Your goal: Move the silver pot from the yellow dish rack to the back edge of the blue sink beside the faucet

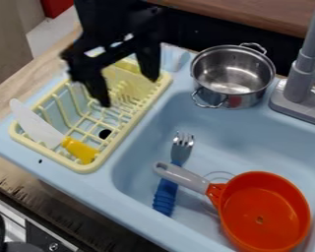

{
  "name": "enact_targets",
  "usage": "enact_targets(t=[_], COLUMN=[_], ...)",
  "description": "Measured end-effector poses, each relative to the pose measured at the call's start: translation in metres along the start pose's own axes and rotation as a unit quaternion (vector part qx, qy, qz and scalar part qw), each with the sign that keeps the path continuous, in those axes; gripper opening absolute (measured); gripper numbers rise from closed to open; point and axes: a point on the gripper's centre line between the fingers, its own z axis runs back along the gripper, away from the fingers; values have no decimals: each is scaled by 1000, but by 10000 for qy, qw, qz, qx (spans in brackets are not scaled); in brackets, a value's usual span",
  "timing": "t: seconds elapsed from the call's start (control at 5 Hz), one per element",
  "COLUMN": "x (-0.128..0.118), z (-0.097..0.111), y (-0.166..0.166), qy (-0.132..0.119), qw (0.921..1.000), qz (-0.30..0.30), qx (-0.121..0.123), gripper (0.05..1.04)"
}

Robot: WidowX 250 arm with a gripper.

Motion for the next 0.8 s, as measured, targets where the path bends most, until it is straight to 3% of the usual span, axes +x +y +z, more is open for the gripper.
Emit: enact_targets(t=[0.2, 0.4, 0.6, 0.8], x=[12, 25, 39, 54], z=[-12, -21, -29, -29], y=[17, 30, 40, 39], qy=[-79, -118, -36, -141], qw=[9916, 9683, 9490, 9230], qz=[-1287, -2463, -3086, -3766], qx=[134, 409, 642, 778], gripper=[999, 999, 999, 999])
